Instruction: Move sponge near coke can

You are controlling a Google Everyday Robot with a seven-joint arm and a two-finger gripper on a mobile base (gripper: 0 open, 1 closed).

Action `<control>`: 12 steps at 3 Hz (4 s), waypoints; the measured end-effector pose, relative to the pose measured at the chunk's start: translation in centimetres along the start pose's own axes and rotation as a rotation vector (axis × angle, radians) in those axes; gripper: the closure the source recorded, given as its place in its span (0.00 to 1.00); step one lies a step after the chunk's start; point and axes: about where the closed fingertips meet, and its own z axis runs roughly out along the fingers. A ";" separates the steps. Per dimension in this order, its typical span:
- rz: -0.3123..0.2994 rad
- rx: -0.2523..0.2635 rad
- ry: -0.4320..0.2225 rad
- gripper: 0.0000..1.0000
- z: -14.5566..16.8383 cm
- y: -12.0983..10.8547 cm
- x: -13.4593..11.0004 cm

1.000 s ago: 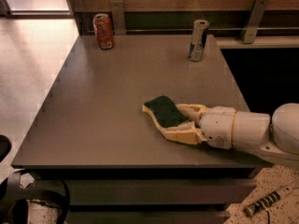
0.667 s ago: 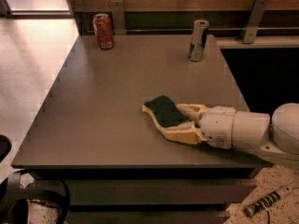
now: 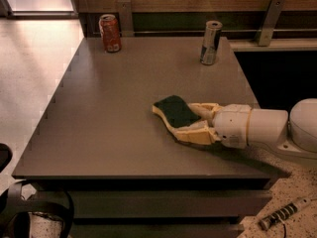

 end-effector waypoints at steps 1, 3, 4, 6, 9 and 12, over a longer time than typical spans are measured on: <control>-0.037 0.023 0.021 1.00 -1.0 -5.2 -5.9; -0.042 0.123 0.085 1.00 0.3 -10.9 -12.3; 0.018 0.180 0.111 1.00 3.7 -13.3 -12.8; 0.084 0.194 0.081 1.00 9.9 -19.3 -11.0; 0.022 0.073 0.036 1.00 17.9 -24.1 -9.7; 0.010 0.040 0.023 0.64 20.5 -24.2 -9.8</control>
Offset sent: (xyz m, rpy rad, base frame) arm 0.1300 -0.0325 0.1574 -0.0907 -0.0678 -0.1191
